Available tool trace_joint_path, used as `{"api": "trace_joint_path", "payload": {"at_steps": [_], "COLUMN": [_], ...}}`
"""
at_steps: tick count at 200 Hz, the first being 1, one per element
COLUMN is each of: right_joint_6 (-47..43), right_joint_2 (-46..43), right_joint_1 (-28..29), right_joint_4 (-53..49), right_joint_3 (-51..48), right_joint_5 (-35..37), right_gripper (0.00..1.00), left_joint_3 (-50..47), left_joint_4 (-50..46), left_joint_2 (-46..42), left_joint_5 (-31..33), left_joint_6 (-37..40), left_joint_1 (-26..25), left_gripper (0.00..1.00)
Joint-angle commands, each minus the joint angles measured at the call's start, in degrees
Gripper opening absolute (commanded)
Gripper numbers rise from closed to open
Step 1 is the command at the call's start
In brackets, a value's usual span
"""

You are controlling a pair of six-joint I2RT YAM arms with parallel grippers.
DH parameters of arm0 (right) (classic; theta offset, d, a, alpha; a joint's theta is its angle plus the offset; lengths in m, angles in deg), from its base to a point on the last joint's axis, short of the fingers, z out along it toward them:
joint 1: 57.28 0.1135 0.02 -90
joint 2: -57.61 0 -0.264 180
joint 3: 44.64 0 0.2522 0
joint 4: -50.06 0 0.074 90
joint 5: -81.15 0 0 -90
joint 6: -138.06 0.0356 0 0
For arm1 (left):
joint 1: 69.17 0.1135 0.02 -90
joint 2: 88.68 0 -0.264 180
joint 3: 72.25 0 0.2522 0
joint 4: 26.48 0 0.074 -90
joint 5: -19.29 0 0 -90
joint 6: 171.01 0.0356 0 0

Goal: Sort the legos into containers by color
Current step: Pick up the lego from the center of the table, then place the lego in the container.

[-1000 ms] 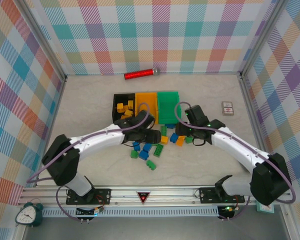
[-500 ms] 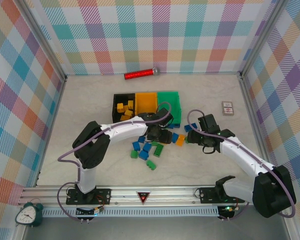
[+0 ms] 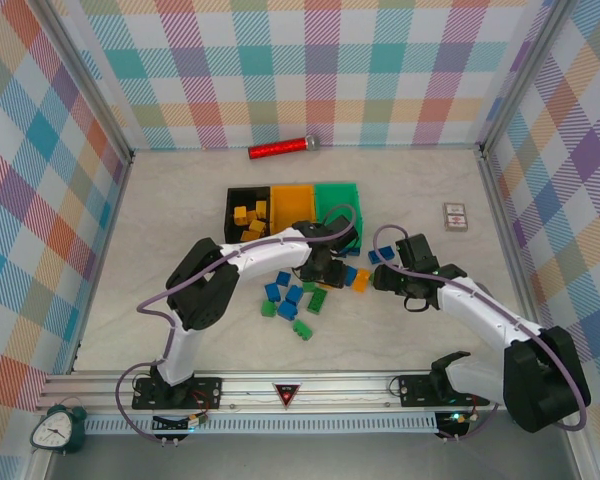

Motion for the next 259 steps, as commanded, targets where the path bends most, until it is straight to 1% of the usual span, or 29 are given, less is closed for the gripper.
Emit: {"api": "trace_joint_path", "payload": {"at_steps": [1,44,55,74,86,112,138,164,180,191,205,221,233,259], "right_joint_6": [-0.1,0.2,0.2,0.2,0.2,0.1,0.2,0.2,0.2,0.2,0.2,0.2,0.1,0.2], "right_joint_2": [0.3,-0.6,-1.0,-1.6,-1.7,-1.1,-1.3,-1.6,-1.6,-1.6,-1.5,-1.6,-1.7,-2.0], "right_joint_1": [-0.3,-0.4,-0.3,-0.3,-0.3,-0.3,-0.3,-0.3,-0.3,-0.3,-0.3,-0.3,-0.3,-0.3], "right_joint_4": [1.7,2.0,2.1,2.3,2.3,2.3,2.4,2.4,2.5,2.7,2.8,2.9,3.0,2.9], "right_joint_3": [-0.8,-1.4,-1.6,-1.9,-2.0,-1.7,-1.9,-2.0,-2.1,-2.1,-2.1,-2.2,-2.3,-2.4], "right_joint_5": [-0.5,-0.1,-0.1,0.0,0.1,-0.2,-0.3,-0.3,-0.3,-0.3,-0.4,-0.5,-0.6,-0.6], "right_gripper": [0.67,0.68,0.67,0.67,0.68,0.68,0.68,0.68,0.68,0.68,0.68,0.68,0.68,0.68], "left_joint_3": [1.0,1.1,1.1,1.1,1.2,0.9,0.3,-0.8,-1.5,-1.6,-1.4,-0.1,1.5,7.1], "left_joint_4": [-2.7,-2.2,-2.2,-2.1,-2.2,-1.9,-2.2,-3.8,-5.4,-6.6,-7.6,-8.4,-8.9,-9.5], "left_joint_2": [1.6,2.1,2.2,1.8,0.7,-2.7,-7.6,-13.6,-17.8,-20.0,-21.9,-22.5,-21.9,-17.9], "left_joint_5": [0.6,-0.4,-0.6,-0.1,0.6,-0.1,0.2,2.0,4.5,6.5,7.0,6.5,7.3,8.8], "left_joint_6": [0.3,0.1,-0.1,-0.1,-0.3,-1.1,-1.1,-0.4,0.6,1.2,2.0,3.0,4.0,6.0], "left_joint_1": [-0.8,-0.8,-0.8,-0.8,-0.8,-0.2,1.7,5.5,8.3,10.9,14.7,19.2,21.9,25.7], "left_gripper": [0.54,0.54,0.49,0.48,0.47,0.47,0.47,0.47,0.47,0.47,0.46,0.46,0.46,0.47]}}
